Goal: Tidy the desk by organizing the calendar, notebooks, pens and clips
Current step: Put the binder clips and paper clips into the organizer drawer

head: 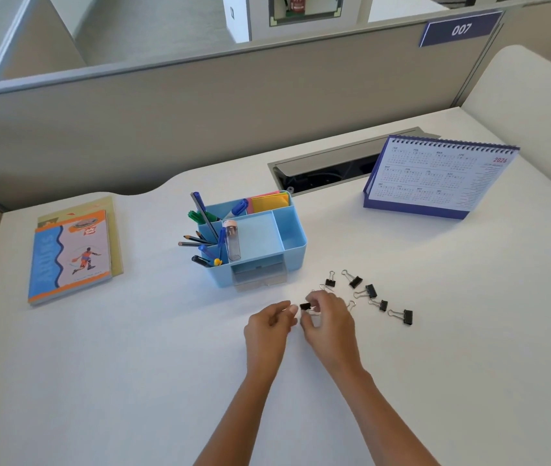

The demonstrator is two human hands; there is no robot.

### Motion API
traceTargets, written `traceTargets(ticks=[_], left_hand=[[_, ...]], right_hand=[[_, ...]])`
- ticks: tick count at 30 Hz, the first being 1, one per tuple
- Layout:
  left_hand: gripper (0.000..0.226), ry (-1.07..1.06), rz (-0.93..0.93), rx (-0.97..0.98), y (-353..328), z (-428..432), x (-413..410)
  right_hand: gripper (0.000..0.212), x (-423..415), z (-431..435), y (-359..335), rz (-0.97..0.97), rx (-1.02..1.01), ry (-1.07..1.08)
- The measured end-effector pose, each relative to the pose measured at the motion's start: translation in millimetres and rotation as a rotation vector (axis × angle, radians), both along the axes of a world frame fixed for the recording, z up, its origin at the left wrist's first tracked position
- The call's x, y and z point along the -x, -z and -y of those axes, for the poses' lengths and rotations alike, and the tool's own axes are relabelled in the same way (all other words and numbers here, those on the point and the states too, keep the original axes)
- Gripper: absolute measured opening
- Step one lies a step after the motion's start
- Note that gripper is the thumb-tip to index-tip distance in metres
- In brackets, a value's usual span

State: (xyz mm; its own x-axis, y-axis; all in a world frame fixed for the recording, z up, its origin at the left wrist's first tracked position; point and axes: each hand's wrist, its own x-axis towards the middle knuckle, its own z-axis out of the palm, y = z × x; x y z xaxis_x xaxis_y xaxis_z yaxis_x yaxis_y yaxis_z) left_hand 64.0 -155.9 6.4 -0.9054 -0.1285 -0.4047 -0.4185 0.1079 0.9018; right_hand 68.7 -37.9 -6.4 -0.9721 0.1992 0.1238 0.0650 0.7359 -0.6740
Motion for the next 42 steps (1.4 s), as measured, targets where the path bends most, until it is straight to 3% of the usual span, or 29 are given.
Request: traceTargets(ticks=[7,9,12,15,19,23,26,29,32,36,39,42], left_hand=[[0.009,-0.088,-0.010,-0.078,-17.6,9.0,6.1],[0.007,-0.189,-0.116,-0.002,-29.9,11.9,6.2],[0.010,-0.323,-0.364,0.067,-53.4,15.2,10.1],[0.014,-0.276,-0.608,0.287,-54.7,25.7,24.5],[0.011,-0.121,-0.833,0.660,-37.4,38.2,43.4],[0.011,-0.011,-0.902,0.902,-20.6,37.8,49.0],[0.018,0.031,-0.852,0.961,-12.4,36.0,46.8],[0.018,0.023,-0.777,0.932,-13.9,34.4,44.7],[0.020,0.017,-0.739,0.861,-19.5,33.9,41.6],[0.023,0.175,-0.794,0.793,-20.8,29.7,33.4],[0.022,0.255,-0.808,0.762,-15.7,27.1,24.7],[0.014,0.176,-0.794,0.730,-17.2,27.1,19.4]], right_hand=[[0.031,-2.0,15.8,-16.2,-0.044,0.240,-0.194],[0.031,5.5,10.8,-20.2,-0.050,0.304,-0.182],[0.021,25.9,-6.9,-16.7,-0.035,0.337,0.039],[0.022,46.8,-26.2,-4.2,0.144,0.132,0.207],[0.023,59.2,-28.9,0.6,0.241,-0.139,0.211],[0.018,66.0,-25.4,1.9,0.244,-0.281,0.173],[0.020,69.5,-23.5,1.0,0.237,-0.276,0.165],[0.019,67.8,-23.8,-7.0,0.191,-0.109,0.209],[0.010,53.8,-18.6,-27.4,0.154,0.305,0.278],[0.012,27.8,-5.3,-48.7,0.295,0.793,0.212],[0.013,19.1,-0.3,-59.0,0.368,0.935,0.135],[0.010,18.3,-0.5,-64.7,0.392,1.000,0.071]])
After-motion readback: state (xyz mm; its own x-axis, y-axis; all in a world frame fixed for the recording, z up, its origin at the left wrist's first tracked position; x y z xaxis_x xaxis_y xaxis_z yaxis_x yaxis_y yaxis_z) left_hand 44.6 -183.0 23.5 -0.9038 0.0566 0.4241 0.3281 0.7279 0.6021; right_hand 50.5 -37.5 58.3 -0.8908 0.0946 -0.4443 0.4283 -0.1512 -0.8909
